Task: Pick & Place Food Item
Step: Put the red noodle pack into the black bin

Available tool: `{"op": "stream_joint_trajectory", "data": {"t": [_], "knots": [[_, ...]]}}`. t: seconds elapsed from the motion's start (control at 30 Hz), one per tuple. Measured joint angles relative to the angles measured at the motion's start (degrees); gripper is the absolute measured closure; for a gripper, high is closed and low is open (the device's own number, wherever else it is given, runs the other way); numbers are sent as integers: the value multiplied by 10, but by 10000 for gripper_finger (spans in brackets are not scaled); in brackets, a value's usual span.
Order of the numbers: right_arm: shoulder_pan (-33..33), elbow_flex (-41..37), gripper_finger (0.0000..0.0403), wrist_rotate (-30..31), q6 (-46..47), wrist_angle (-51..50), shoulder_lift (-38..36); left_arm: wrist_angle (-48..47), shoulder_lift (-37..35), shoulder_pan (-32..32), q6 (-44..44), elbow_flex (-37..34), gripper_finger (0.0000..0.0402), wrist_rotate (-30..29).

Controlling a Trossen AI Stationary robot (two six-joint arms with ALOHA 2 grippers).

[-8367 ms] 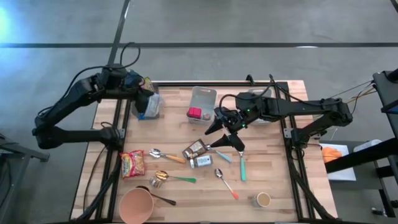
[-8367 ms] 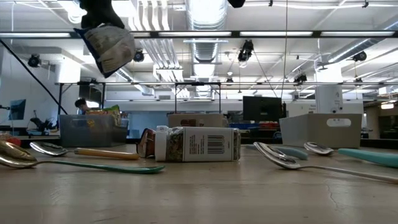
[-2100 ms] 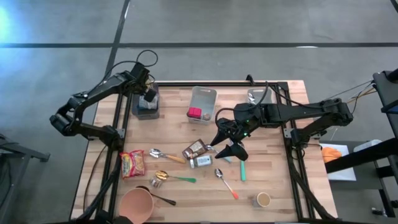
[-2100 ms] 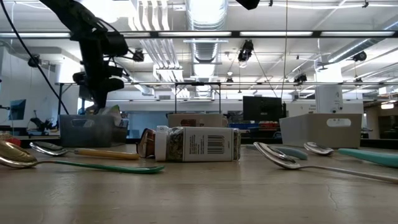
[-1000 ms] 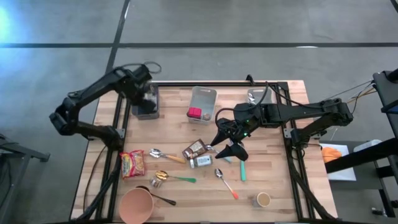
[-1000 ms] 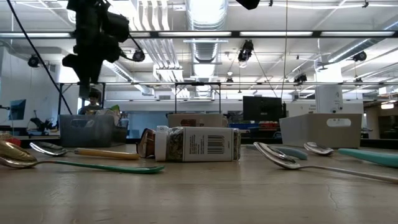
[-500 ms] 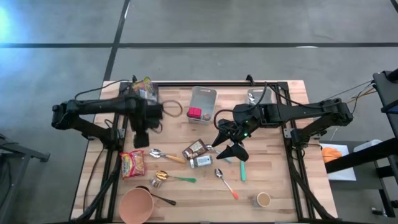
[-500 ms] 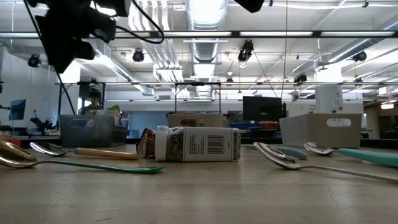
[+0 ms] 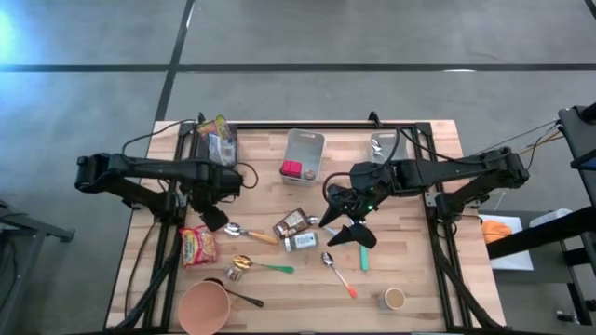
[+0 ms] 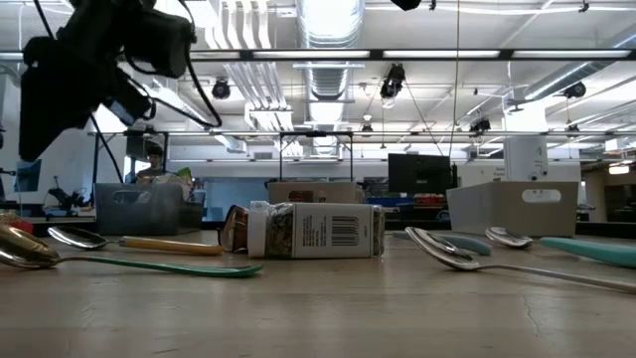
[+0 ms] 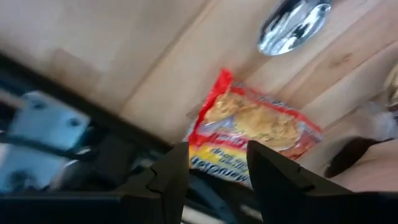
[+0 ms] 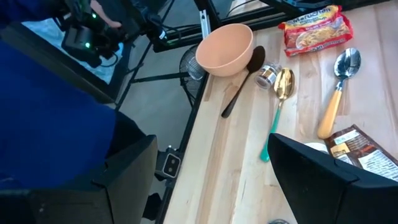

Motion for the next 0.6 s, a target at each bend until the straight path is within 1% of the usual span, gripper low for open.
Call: {"op": "stream_joint_trajectory", "data": {"t": [0.07, 0.2, 0.4, 0.6], "knots": [[0, 0, 100, 1, 0, 0, 0, 37, 0, 0, -4, -15, 238, 14], [0, 0, 100, 1, 4, 0, 0, 86, 0, 0, -5, -36, 238, 20], [5, 0, 100, 1, 7, 0, 0, 124, 0, 0, 1, -71, 237, 29], [7, 0, 100, 2, 5, 0, 0, 189, 0, 0, -33, -113, 237, 37]]}}
